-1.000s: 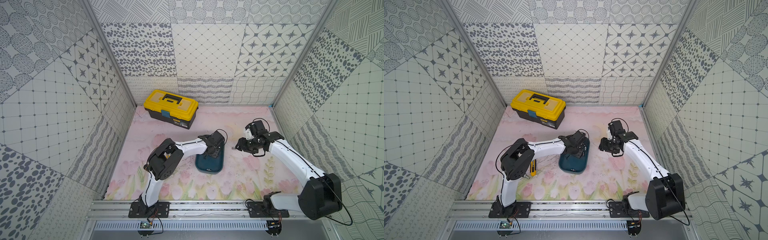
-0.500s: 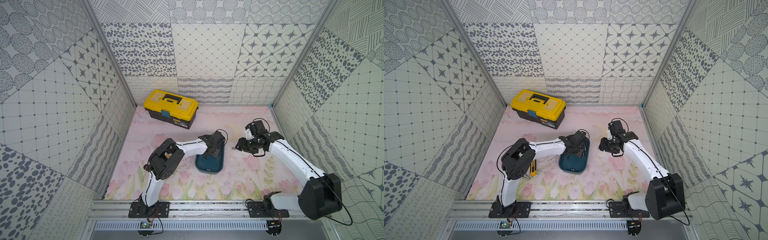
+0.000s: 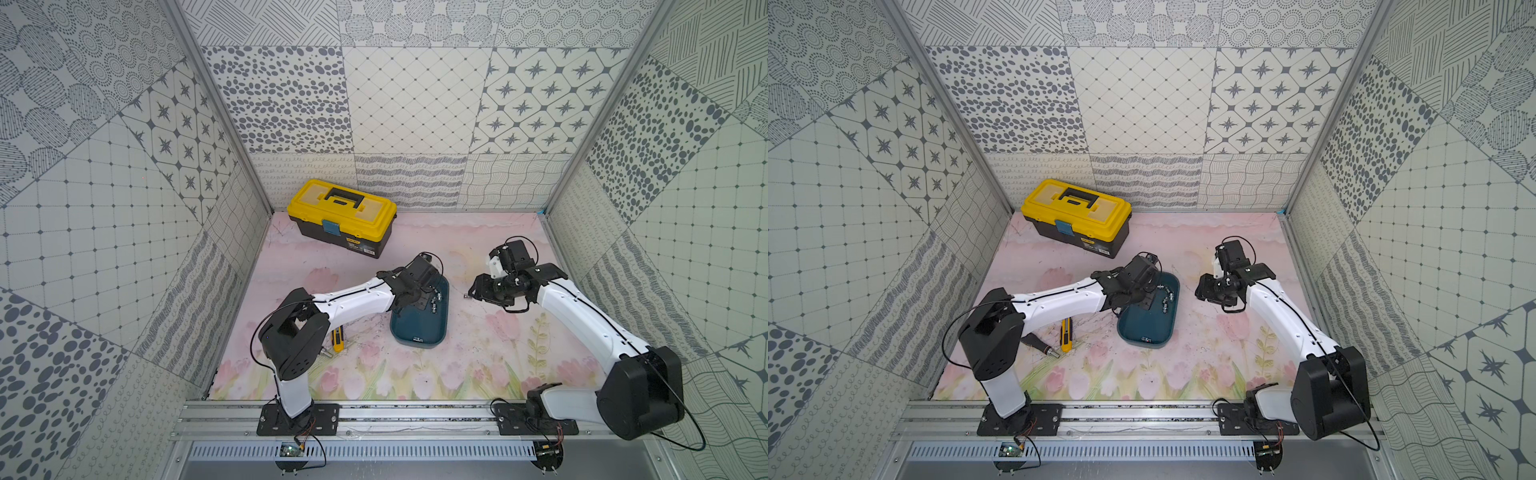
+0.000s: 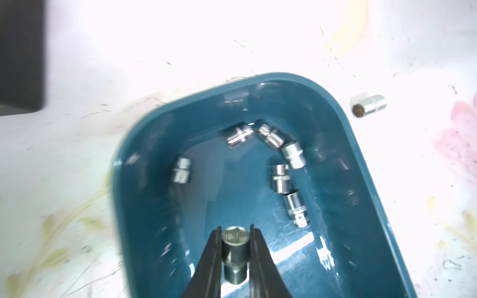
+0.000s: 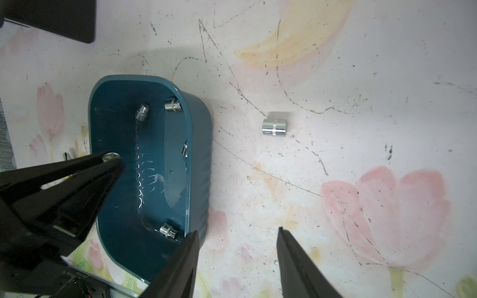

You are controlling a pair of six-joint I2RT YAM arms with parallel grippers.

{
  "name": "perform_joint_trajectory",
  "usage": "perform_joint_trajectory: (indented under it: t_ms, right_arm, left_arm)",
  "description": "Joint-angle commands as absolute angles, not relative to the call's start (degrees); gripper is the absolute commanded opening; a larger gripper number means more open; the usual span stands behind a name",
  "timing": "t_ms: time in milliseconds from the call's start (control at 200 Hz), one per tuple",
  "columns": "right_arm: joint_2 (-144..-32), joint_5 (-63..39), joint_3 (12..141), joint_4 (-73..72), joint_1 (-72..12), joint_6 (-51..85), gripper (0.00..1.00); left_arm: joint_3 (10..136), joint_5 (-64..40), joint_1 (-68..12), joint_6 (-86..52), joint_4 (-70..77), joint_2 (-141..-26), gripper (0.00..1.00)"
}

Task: Take out the socket from the storage box
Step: Place the socket head at the center of the board.

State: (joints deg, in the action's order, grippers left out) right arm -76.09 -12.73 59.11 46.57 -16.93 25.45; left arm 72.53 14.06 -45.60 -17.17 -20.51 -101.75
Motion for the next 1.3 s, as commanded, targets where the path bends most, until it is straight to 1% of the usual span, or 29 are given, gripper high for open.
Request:
perform_joint_trajectory:
  t_ms: [0, 220, 425, 720, 961, 1101, 1226, 1296]
  right_arm:
    - [-76.1, -13.1, 59.6, 44.8, -17.9, 26.8, 0.54]
    - [-76.6, -11.6, 60.7, 45.1, -20.7, 27.5, 0.54]
    - [-77.8, -10.6, 62.2, 45.0, -23.5, 28.5, 0.54]
    - [-79.1, -9.3, 63.1, 44.7, -26.4, 29.5, 0.54]
    - [-80.0, -9.0, 64.0, 44.7, -27.9, 30.2, 0.54]
    - [-80.1, -8.6, 64.5, 44.7, -28.7, 30.4, 0.53]
    - [-80.3, -8.5, 64.8, 44.7, -29.1, 30.6, 0.54]
    - [-80.4, -8.4, 64.9, 44.7, -29.3, 30.6, 0.54]
  left_arm:
    - [67.6, 16.6, -41.3, -19.4, -23.0, -95.0, 0.13]
    - [60.4, 15.5, -33.7, -21.6, -20.0, -90.8, 0.15]
    - [58.1, 13.5, -28.6, -24.0, -16.0, -96.1, 0.17]
    - [58.3, 14.7, -27.6, -25.1, -14.2, -100.9, 0.17]
    - [58.4, 15.8, -27.4, -25.0, -13.9, -103.0, 0.20]
    - [58.1, 15.7, -27.4, -25.0, -13.5, -103.8, 0.24]
    - [57.9, 15.6, -27.5, -25.1, -13.2, -104.0, 0.32]
    - [57.7, 16.0, -27.4, -25.4, -13.1, -104.0, 0.34]
